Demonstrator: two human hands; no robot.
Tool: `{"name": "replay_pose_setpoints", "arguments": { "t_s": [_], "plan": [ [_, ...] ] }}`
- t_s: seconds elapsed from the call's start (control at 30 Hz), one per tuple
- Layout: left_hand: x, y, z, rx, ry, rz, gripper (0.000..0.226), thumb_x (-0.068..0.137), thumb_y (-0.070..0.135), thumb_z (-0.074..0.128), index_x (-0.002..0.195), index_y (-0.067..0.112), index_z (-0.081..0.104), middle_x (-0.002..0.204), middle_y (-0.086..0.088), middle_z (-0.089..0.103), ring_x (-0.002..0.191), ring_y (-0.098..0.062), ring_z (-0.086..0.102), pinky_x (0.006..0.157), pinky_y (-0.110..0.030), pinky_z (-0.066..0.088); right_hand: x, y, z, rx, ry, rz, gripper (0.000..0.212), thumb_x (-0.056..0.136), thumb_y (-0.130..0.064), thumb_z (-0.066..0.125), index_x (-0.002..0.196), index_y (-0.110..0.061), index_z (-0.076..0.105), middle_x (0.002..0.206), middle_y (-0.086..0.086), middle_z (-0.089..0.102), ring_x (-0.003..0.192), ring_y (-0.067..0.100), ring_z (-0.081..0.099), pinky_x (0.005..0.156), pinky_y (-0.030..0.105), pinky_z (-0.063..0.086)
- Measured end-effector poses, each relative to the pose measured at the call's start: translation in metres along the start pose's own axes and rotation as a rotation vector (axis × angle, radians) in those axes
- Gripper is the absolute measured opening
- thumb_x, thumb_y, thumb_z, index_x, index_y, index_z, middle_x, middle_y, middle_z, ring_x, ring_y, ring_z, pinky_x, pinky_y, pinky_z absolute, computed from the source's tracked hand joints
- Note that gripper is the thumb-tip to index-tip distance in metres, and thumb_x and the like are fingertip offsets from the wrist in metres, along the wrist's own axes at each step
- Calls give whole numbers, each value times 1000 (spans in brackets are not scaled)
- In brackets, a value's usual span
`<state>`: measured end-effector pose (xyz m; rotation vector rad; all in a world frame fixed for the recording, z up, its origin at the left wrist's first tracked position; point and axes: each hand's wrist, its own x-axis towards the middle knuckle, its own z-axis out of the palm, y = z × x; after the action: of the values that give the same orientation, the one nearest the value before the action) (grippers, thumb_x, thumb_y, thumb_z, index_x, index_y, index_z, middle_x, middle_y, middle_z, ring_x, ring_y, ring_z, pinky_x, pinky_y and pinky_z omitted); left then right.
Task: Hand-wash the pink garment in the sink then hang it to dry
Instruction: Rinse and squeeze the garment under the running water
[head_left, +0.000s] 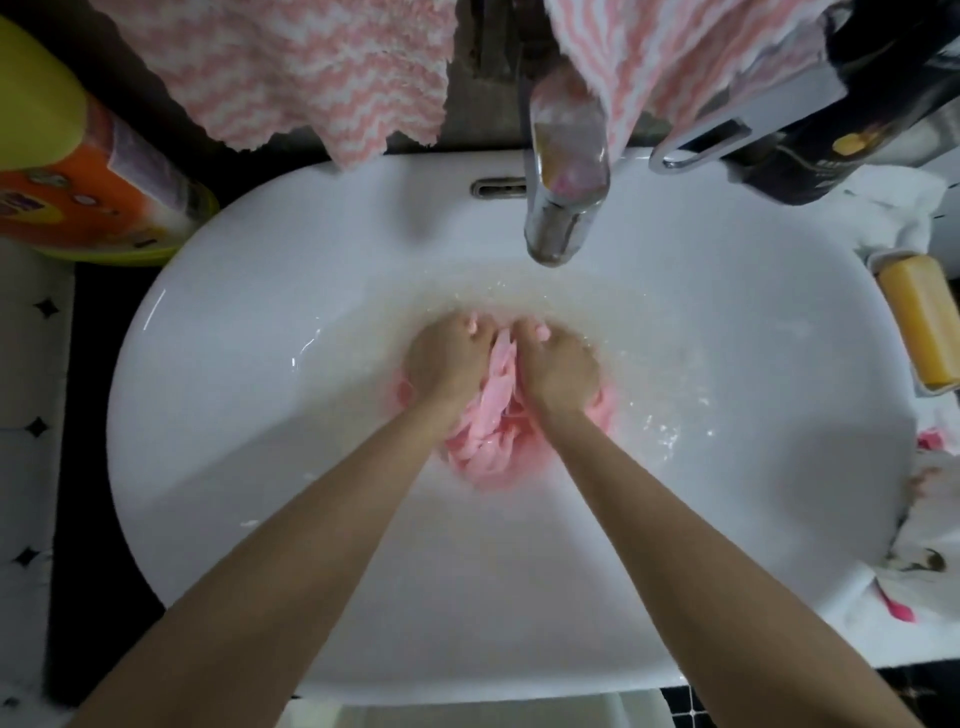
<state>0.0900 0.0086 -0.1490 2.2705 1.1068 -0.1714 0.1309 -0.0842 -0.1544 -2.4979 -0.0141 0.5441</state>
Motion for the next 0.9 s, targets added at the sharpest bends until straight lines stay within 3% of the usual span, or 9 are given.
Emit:
{"name": "replay_pose_setpoints", "arguments": {
  "t_s": [0.13, 0.23, 0.33, 0.4, 0.47, 0.57, 0.67, 0.8, 0.9],
  "plan": [
    [-7, 5, -43, -661, -118, -158, 41, 90, 61, 42, 106, 27, 60, 109, 3, 60, 103, -19, 56, 93, -32, 43, -7, -3, -51, 536, -208, 210, 54, 86, -58, 54, 65, -9, 57, 66, 7, 60, 64, 23, 57, 68, 33, 46],
    [-26, -13, -55, -939, -164, -289, 52, 79, 69, 43, 107, 29, 62, 124, -10, 57, 106, -23, 57, 99, -37, 43, -30, 7, -72, 538, -157, 111, 50, 90, -51, 52, 76, -5, 64, 76, 8, 68, 71, 21, 63, 70, 31, 49],
    [-63, -45, -35, -361, -38, -22, 47, 85, 54, 51, 116, 20, 59, 130, -14, 46, 106, -16, 45, 94, -25, 37, -52, 28, -63, 58, -76, -204, 47, 79, -59, 45, 112, -30, 62, 117, 2, 56, 106, 23, 53, 88, 36, 44],
    [-89, -58, -13, 20, 60, 216, 51, 84, 58, 41, 118, 26, 60, 142, -13, 34, 130, -26, 32, 104, -43, 32, -62, 41, -42, -166, -121, -349, 61, 77, -68, 34, 126, -39, 56, 143, 4, 37, 129, 28, 33, 100, 43, 35],
    [-101, -65, 9, 119, 94, 241, 51, 85, 51, 36, 127, 29, 56, 148, -16, 31, 137, -36, 28, 106, -59, 27, -67, 51, -23, -198, -131, -404, 58, 84, -67, 30, 129, -40, 54, 153, 1, 28, 140, 31, 22, 106, 48, 31],
    [-101, -60, 31, 214, 144, 267, 47, 90, 38, 38, 136, 30, 45, 148, -12, 36, 132, -33, 39, 102, -51, 36, -63, 65, -1, -263, -27, -470, 48, 88, -56, 35, 123, -34, 60, 141, 1, 47, 126, 33, 39, 95, 46, 39],
    [-92, -57, 45, 248, 260, 353, 38, 88, 31, 45, 126, 27, 51, 134, -5, 53, 111, -27, 51, 87, -40, 44, -51, 65, 9, -320, 125, -597, 38, 86, -45, 42, 103, -24, 69, 109, 5, 65, 101, 34, 51, 83, 40, 38],
    [-62, -55, 49, 281, 398, 394, 24, 85, 25, 46, 100, 20, 64, 108, -3, 65, 83, -27, 54, 66, -34, 47, -25, 57, 19, -320, 188, -606, 37, 84, -43, 42, 85, -19, 70, 84, 6, 64, 75, 31, 58, 63, 38, 43],
    [-44, -51, 45, 266, 354, 413, 21, 83, 27, 45, 91, 17, 62, 90, -6, 62, 76, -28, 56, 61, -38, 47, -15, 47, 23, -331, 195, -565, 38, 83, -43, 41, 81, -18, 70, 79, 4, 65, 70, 28, 62, 71, 38, 45]
  ]
}}
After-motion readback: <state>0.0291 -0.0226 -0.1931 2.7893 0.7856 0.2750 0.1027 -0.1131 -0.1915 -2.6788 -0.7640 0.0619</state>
